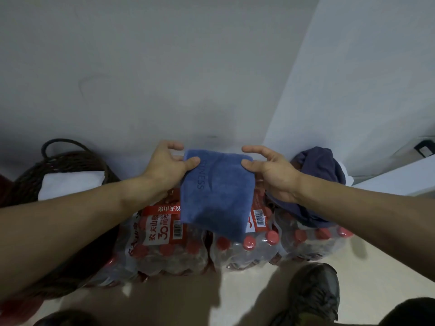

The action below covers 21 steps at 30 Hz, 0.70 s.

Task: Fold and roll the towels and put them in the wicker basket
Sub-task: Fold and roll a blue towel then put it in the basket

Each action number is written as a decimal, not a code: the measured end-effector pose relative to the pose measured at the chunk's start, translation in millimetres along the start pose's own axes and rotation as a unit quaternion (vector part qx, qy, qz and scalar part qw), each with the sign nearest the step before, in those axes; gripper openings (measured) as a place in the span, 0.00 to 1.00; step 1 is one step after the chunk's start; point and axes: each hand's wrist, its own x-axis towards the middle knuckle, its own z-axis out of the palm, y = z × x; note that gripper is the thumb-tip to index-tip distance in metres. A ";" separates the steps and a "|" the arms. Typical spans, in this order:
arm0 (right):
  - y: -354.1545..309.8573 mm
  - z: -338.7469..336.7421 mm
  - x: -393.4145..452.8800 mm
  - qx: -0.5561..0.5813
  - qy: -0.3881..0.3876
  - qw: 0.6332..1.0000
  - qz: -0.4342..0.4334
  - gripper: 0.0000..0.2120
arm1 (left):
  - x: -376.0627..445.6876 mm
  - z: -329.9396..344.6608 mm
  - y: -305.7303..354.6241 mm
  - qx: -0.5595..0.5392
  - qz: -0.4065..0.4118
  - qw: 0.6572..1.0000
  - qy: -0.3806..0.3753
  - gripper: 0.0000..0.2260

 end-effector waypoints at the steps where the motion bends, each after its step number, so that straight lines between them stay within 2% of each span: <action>1: -0.4 -0.5 -0.7 -0.010 -0.010 1.000 -0.018 0.18 | 0.2 -1.9 -2.2 0.018 0.026 0.999 -0.009 0.20; 3: -1.3 0.1 -2.5 -0.053 -0.021 0.998 -0.038 0.22 | 1.5 -5.9 -3.4 0.035 0.087 0.994 -0.055 0.21; 5: -4.1 1.0 -4.3 -0.159 -0.014 0.985 -0.063 0.30 | 4.9 -8.7 -3.3 0.089 0.149 0.981 -0.085 0.22; 8: -10.8 4.0 -6.2 -0.370 0.008 0.921 -0.124 0.43 | 6.2 -7.5 -4.9 0.193 0.219 0.954 -0.068 0.25; 10: -12.2 6.9 -7.8 -0.458 0.044 0.874 -0.158 0.44 | 5.1 -6.0 -6.9 0.236 0.254 0.936 -0.054 0.26; 13: -13.6 6.0 -9.0 -0.536 0.075 0.813 -0.216 0.30 | 6.6 -8.3 -7.4 0.280 0.288 0.915 -0.042 0.18; 16: -17.1 3.4 -10.7 -0.555 0.055 0.794 -0.241 0.14 | 9.9 -11.5 -9.5 0.347 0.300 0.888 -0.026 0.10; 18: -18.8 1.6 -10.4 -0.550 0.039 0.796 -0.250 0.10 | 10.9 -13.2 -12.0 0.355 0.294 0.886 -0.043 0.09; 19: -19.8 0.7 -10.3 -0.543 0.022 0.805 -0.238 0.10 | 10.9 -13.5 -12.6 0.338 0.283 0.894 -0.076 0.09; 21: -22.0 -1.5 -11.3 -0.489 -0.021 0.855 -0.170 0.08 | 7.8 -12.9 -11.9 0.266 0.231 0.923 -0.158 0.08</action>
